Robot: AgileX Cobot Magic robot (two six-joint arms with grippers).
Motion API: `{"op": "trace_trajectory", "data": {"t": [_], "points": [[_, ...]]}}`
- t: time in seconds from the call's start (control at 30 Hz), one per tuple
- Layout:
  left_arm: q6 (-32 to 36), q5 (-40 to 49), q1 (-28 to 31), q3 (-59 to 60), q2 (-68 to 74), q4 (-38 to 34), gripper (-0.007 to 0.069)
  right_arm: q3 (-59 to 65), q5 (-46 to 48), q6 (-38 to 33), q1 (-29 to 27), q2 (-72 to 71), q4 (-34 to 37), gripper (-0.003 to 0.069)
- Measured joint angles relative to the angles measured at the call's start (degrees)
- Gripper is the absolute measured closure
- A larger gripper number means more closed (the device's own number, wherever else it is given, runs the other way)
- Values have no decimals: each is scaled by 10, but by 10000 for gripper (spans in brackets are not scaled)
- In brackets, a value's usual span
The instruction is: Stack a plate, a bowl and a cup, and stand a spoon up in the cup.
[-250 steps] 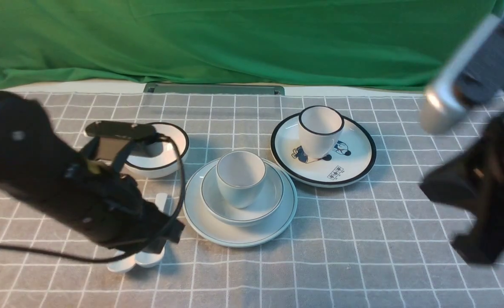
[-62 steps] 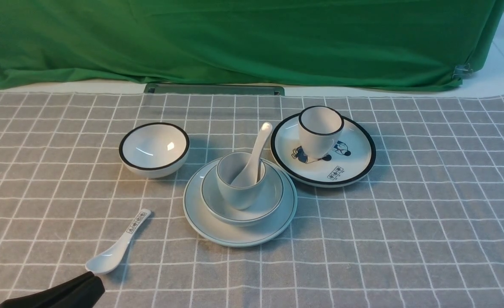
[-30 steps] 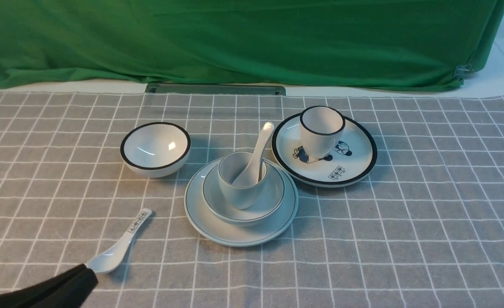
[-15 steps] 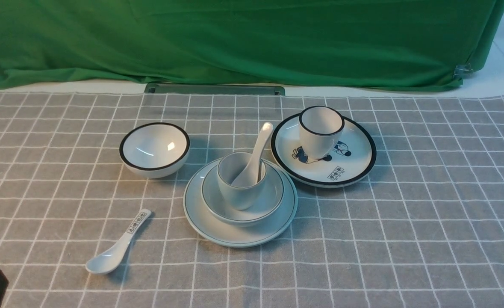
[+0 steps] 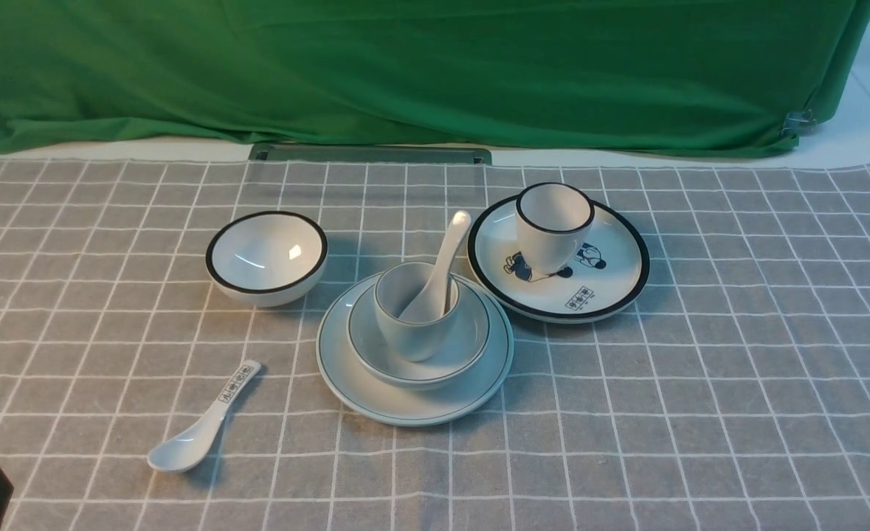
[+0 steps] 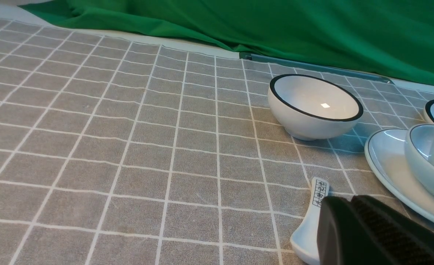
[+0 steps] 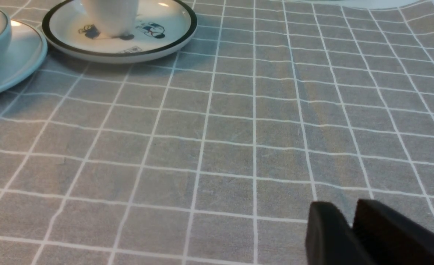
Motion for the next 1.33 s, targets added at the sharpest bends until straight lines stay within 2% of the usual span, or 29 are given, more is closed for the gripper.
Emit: {"op": "trace_trajectory", "data": {"t": [1.33], "points": [[-1, 0, 0, 0, 0, 0, 607, 0, 0, 2, 0, 0, 0, 445]]}}
